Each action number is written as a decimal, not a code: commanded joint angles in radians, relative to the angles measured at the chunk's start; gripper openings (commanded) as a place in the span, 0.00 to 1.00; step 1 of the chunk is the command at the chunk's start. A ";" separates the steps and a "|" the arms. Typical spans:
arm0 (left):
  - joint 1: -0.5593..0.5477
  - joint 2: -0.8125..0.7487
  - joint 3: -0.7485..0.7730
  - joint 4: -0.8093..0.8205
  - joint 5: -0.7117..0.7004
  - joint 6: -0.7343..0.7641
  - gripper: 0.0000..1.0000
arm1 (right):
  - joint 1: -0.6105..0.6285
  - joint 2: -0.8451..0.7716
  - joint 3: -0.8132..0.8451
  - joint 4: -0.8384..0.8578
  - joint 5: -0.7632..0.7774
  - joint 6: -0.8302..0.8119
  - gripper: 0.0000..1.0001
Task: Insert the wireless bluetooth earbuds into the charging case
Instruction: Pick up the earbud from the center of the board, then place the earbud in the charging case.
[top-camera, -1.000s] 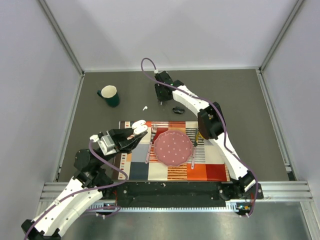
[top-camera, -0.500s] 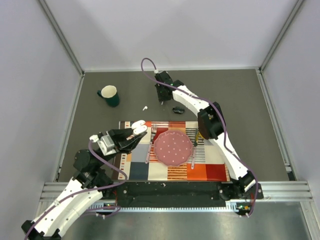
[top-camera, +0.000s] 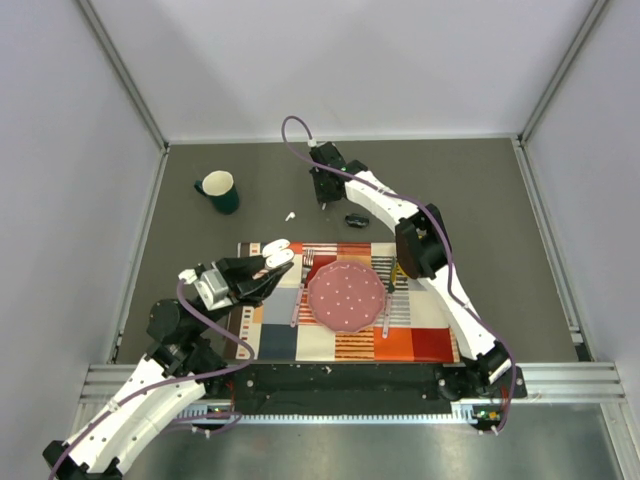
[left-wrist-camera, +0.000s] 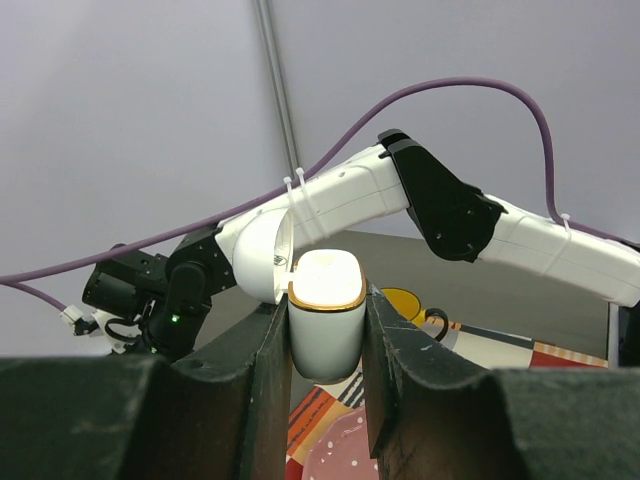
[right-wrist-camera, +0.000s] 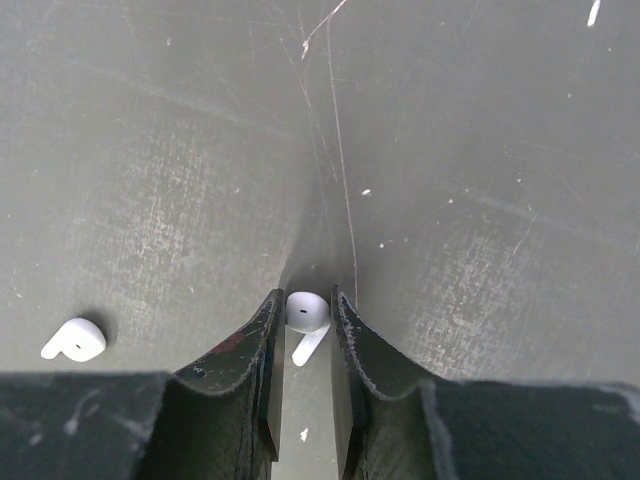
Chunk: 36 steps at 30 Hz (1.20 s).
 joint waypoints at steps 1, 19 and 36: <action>-0.004 -0.009 0.039 0.042 -0.020 -0.009 0.00 | 0.022 -0.084 0.006 0.000 -0.010 0.000 0.01; -0.004 0.039 0.035 0.106 -0.157 -0.097 0.00 | 0.043 -0.862 -0.919 0.821 0.141 -0.061 0.00; -0.004 0.123 0.036 0.161 -0.186 -0.110 0.00 | 0.181 -1.318 -1.315 1.285 0.101 -0.281 0.00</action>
